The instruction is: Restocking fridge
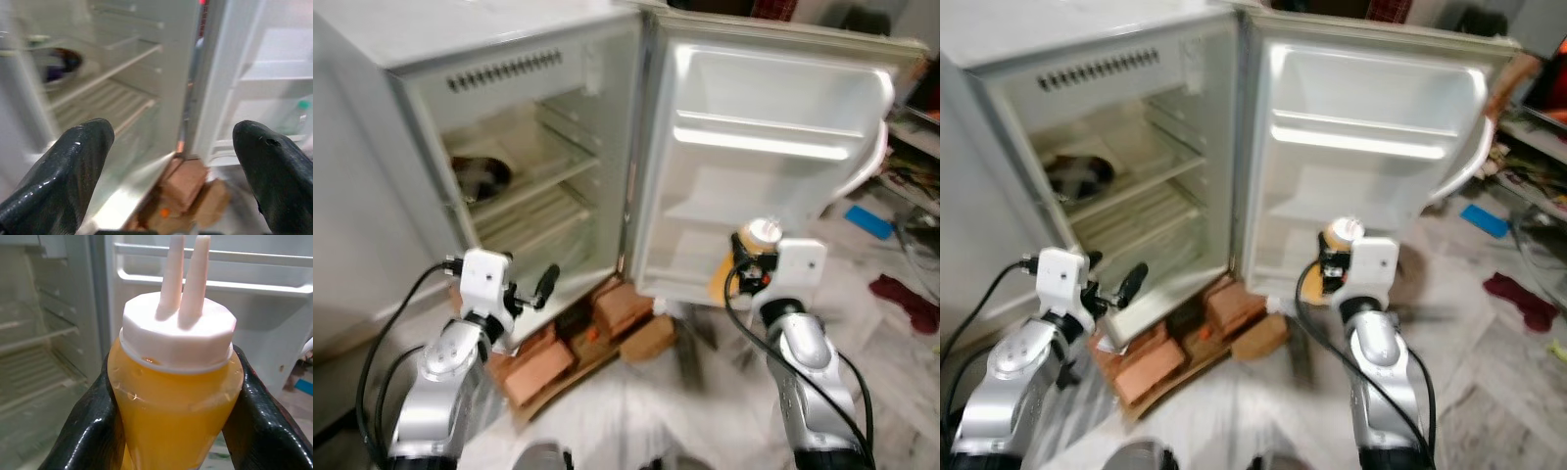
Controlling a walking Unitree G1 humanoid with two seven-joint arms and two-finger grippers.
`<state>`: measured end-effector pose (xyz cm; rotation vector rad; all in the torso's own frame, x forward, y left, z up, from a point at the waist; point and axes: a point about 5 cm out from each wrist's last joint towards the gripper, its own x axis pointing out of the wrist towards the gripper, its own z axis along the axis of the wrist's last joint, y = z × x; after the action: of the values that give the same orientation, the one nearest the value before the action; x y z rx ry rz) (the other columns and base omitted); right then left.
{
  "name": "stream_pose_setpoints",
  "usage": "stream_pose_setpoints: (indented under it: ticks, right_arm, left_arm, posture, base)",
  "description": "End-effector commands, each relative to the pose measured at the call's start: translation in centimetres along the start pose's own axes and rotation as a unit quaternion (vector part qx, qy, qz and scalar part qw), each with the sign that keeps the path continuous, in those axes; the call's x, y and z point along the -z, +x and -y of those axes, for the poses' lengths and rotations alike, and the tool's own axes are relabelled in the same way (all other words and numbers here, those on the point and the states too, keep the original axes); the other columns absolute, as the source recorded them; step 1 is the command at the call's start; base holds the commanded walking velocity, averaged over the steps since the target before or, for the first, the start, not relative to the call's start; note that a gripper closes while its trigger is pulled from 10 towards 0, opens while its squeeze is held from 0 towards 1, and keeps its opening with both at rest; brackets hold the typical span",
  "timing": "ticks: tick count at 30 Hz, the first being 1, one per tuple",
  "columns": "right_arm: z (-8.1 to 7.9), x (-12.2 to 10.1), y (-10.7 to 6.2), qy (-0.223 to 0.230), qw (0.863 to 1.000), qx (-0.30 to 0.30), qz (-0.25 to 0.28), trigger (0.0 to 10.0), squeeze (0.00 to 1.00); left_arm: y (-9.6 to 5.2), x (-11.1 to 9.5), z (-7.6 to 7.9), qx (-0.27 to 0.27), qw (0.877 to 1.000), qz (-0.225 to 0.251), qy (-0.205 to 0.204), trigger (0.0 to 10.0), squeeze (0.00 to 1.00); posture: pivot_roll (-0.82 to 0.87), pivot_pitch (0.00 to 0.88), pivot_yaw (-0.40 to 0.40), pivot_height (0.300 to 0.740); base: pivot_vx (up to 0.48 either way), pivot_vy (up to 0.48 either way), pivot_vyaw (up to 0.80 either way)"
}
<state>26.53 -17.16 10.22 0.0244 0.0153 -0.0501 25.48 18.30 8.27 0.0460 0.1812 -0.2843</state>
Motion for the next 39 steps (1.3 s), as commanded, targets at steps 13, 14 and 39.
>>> stream_pose_setpoints:
  ticks: [13, 14, 39]
  right_arm:
    - [0.2, 0.1, -0.4, -0.064, 0.998, 0.021, 0.007, 10.0, 0.0]
    - [0.2, -0.2, -0.3, -0.051, 0.998, 0.014, 0.016, 10.0, 0.0]
    - [-0.9, -0.5, 0.1, -0.018, 0.999, -0.044, 0.017, 10.0, 0.0]
  left_arm:
    - [2.7, -1.6, 1.3, 0.071, 0.997, 0.029, 0.023, 10.0, 0.0]
    - [2.7, -1.6, 1.3, 0.073, 0.997, 0.03, 0.02, 10.0, 0.0]
    - [1.3, 0.2, 2.0, 0.076, 0.997, 0.012, -0.007, 10.0, 0.0]
  posture:
    - [-0.06, 0.0, 0.044, 0.74]
    - [-0.05, 0.0, 0.035, 0.74]
    - [-0.04, 0.04, -0.039, 0.74]
  base:
    - [0.0, 0.0, 0.0]
    - [0.0, 0.0, 0.0]
    - [0.367, 0.0, -0.28]
